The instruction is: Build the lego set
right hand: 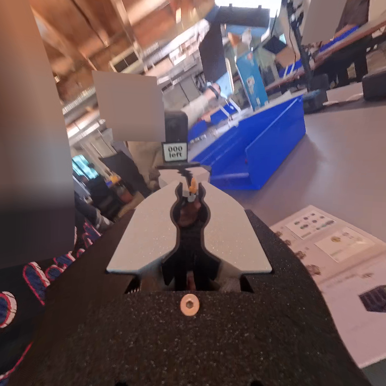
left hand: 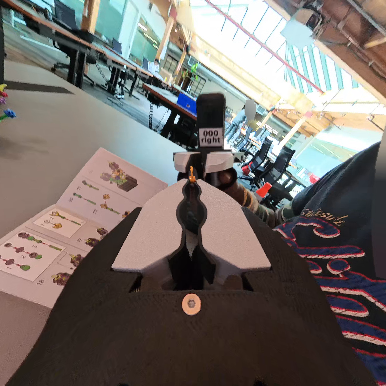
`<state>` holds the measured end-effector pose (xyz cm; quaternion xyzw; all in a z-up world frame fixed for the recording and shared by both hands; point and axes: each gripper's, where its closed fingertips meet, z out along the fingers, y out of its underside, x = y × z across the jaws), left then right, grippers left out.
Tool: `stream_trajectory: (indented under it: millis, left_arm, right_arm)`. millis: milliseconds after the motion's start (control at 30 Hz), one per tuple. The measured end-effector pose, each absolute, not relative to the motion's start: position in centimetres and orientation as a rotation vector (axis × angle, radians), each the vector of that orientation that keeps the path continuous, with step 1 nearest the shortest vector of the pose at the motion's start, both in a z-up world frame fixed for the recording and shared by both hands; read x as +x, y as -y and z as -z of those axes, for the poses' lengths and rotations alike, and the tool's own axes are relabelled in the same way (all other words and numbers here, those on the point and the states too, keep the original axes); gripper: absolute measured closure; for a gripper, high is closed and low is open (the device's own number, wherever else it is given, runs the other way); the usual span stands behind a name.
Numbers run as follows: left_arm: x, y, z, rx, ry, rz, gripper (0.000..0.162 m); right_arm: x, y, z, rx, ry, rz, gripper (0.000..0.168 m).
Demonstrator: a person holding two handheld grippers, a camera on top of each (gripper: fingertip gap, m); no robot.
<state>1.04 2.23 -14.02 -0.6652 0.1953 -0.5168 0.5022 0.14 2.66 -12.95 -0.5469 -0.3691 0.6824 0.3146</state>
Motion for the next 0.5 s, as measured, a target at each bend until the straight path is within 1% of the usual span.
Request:
stream_trajectory:
  millis: [100, 200, 233, 300, 333, 367, 433, 500]
  left_arm:
    - [1.5, -1.8, 14.8, -1.657, -0.524, 1.245, 0.159]
    - [1.5, -1.8, 15.4, -1.690, -0.541, 1.221, 0.158]
    - [1.3, -1.9, 15.7, -1.707, -0.548, 1.192, 0.156]
    - [0.1, -2.4, 16.1, -1.735, -0.554, 1.071, 0.133]
    - [-0.8, -2.8, 16.2, -1.746, -0.548, 0.989, 0.125]
    - [-1.9, -3.2, 16.3, -1.752, -0.541, 0.907, 0.122]
    - [-3.7, -3.6, 16.2, -1.752, -0.538, 0.781, 0.122]
    - [-4.9, -3.8, 16.0, -1.752, -0.532, 0.715, 0.122]
  right_arm:
    - [0.2, -2.4, 13.9, -1.483, 1.118, -1.684, 0.164]
    - [0.4, -2.3, 14.5, -1.515, 1.188, -1.616, 0.165]
    - [0.6, -2.4, 15.0, -1.551, 1.194, -1.586, 0.166]
    - [1.5, -3.2, 17.1, -1.684, 1.212, -1.450, 0.166]
    - [2.1, -3.4, 18.8, -1.780, 1.250, -1.365, 0.166]
    - [2.9, -3.2, 20.8, -1.888, 1.312, -1.293, 0.166]
    - [4.2, -2.4, 24.1, -2.058, 1.413, -1.191, 0.166]
    - [4.9, -1.8, 26.0, -2.147, 1.463, -1.135, 0.166]
